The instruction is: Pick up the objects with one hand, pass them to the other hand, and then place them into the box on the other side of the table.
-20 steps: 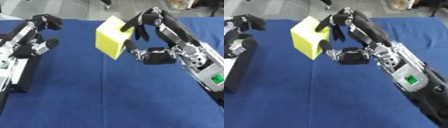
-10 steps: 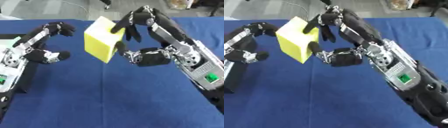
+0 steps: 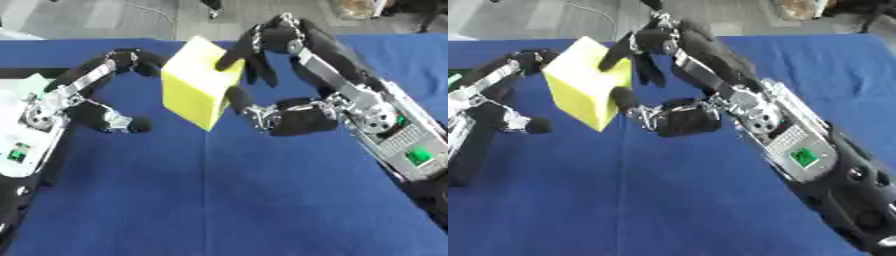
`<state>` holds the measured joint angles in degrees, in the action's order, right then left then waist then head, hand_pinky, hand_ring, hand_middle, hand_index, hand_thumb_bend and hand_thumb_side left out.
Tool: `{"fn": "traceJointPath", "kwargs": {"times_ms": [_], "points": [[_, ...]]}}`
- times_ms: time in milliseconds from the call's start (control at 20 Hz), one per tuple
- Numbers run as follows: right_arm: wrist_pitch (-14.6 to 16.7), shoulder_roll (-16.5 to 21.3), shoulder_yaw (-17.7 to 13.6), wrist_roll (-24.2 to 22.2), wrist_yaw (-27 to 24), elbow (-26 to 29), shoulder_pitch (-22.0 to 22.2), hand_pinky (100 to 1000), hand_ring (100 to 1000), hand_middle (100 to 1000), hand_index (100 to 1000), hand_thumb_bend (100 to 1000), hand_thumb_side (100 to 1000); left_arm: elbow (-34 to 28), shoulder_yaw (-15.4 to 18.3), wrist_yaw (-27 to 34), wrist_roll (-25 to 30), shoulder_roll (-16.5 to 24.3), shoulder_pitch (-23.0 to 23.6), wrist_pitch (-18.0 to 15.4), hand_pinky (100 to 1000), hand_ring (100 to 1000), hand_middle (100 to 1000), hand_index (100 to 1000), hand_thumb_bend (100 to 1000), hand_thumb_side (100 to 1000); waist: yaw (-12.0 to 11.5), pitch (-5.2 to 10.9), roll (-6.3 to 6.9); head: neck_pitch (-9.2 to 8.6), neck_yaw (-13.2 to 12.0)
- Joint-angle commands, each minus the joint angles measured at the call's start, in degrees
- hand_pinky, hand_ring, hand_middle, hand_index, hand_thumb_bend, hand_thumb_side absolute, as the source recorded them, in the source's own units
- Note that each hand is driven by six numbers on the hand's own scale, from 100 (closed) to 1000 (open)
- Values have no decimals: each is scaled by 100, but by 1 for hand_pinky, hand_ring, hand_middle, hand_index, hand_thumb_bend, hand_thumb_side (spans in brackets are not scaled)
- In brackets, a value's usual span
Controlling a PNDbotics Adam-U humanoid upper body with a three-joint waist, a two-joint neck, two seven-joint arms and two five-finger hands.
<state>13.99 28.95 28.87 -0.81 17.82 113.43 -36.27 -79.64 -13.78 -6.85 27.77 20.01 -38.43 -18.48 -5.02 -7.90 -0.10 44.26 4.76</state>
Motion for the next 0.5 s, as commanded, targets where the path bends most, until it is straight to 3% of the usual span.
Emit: {"fn": "traceJointPath", "kwargs": {"times_ms": [50, 500], "points": [[11, 8, -14, -34, -53, 116, -88, 664, 386, 188, 341, 100, 100, 74, -14, 255, -28, -5, -201, 112, 794, 760, 779, 884, 769, 611, -1, 170, -42, -14, 21], [42, -35, 33, -110, -98, 116, -109, 664, 385, 187, 341, 100, 100, 207, -154, 812, 182, -165, -434, 314, 789, 757, 778, 879, 751, 636, 7, 155, -52, -14, 52]]}}
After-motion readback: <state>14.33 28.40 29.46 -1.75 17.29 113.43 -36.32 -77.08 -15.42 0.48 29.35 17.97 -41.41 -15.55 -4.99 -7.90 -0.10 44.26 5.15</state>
